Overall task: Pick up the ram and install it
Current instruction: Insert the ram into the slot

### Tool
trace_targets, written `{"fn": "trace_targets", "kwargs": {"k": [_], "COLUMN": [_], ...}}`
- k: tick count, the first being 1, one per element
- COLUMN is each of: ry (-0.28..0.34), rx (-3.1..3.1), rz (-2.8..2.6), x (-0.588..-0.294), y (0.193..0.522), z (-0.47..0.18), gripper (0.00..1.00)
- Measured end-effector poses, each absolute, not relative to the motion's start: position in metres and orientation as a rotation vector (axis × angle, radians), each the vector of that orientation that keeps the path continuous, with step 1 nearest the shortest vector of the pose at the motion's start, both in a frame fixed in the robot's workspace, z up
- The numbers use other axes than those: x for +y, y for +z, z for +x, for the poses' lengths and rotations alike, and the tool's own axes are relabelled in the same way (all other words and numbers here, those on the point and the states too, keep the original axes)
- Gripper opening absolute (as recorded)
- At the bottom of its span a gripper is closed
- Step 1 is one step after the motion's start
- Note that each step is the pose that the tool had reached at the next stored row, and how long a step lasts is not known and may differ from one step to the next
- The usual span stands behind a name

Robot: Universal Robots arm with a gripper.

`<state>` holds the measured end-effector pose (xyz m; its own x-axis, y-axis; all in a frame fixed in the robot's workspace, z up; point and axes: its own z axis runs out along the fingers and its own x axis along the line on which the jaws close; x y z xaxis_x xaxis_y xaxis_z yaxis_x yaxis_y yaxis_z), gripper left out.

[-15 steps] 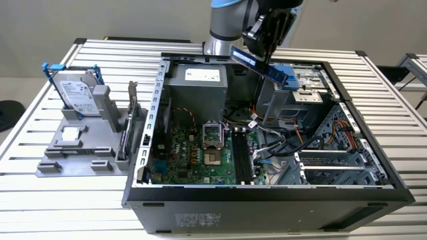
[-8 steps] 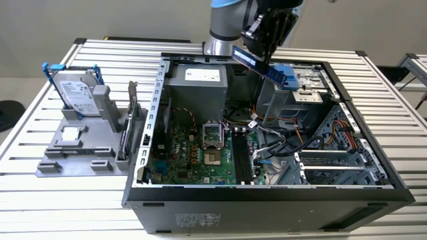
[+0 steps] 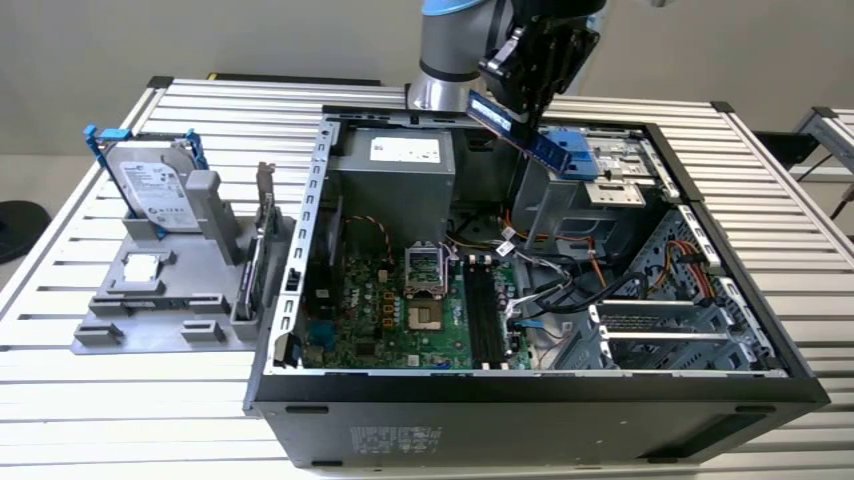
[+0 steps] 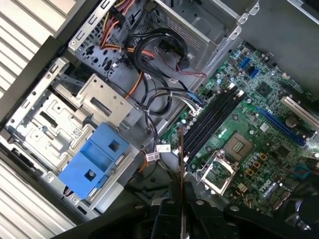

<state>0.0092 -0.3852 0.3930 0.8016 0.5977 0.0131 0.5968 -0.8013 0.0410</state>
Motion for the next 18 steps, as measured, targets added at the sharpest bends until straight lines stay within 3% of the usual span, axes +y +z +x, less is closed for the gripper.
{"fn": "trace_targets", "kwargs": {"k": [18], "ry": [0.036], "rx": [0.769], "rz": [3.008], "x": [-0.3852], "y": [0.393], "z": [0.0092], "gripper": [0.0]}}
